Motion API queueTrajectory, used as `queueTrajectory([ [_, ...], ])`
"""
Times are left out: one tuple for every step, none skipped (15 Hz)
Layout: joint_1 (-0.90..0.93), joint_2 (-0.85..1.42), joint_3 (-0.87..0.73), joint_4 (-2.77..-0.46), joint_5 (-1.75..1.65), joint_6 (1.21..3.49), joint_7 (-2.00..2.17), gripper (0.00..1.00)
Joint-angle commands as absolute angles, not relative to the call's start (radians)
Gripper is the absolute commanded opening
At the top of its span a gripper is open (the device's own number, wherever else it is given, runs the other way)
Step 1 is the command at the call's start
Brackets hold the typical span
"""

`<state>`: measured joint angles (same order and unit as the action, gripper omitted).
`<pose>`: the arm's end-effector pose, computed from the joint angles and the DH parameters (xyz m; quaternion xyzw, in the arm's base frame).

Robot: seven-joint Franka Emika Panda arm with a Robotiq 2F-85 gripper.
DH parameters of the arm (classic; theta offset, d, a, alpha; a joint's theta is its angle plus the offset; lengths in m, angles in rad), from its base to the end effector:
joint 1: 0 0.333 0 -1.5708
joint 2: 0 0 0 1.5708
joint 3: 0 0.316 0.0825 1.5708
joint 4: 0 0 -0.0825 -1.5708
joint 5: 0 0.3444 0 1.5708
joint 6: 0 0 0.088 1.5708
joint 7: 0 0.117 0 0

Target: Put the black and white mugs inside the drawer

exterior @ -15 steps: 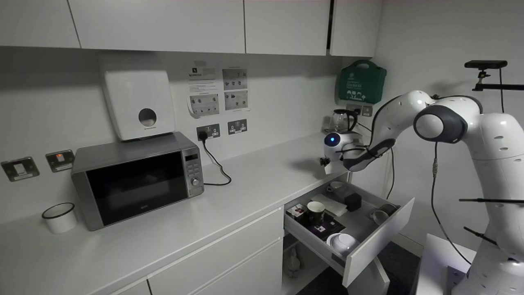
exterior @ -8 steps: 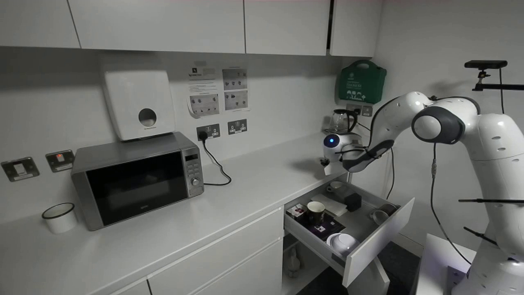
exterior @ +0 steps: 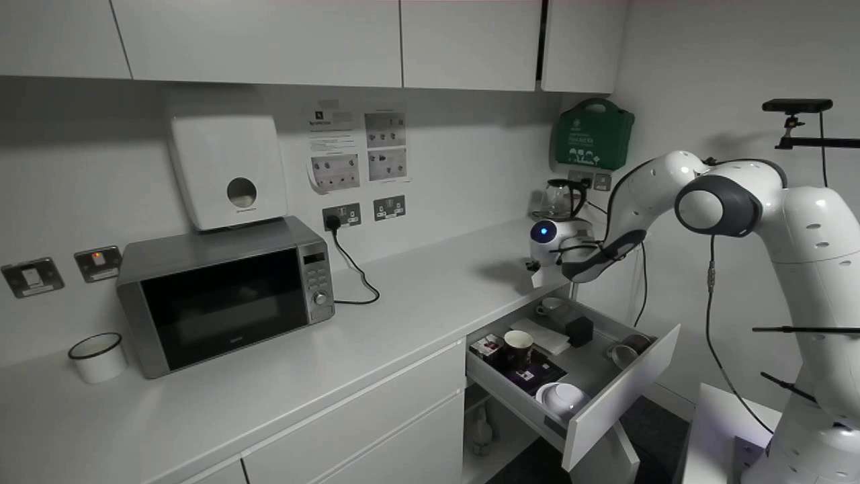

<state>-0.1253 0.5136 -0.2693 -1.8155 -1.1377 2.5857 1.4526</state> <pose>0.6053 -0.2201 0.3032 0.8312 -0.3787 0.2806 0.2948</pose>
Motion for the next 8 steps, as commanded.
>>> queueTrajectory([
  [-0.116,0.501,-0.275,-1.818,-1.194,2.610,1.476,0.05],
  [-0.114,0.496,-0.275,-1.824,-1.202,2.611,1.481,0.05],
  [-0.109,0.489,-0.274,-1.831,-1.212,2.611,1.489,0.05],
  [-0.103,0.478,-0.275,-1.843,-1.226,2.610,1.501,0.05],
  [-0.099,0.468,-0.273,-1.853,-1.237,2.611,1.515,0.05],
  [-0.093,0.455,-0.272,-1.866,-1.248,2.610,1.536,0.05],
  [-0.084,0.441,-0.272,-1.883,-1.265,2.609,1.565,0.05],
  [-0.079,0.431,-0.270,-1.895,-1.286,2.609,1.593,0.05],
])
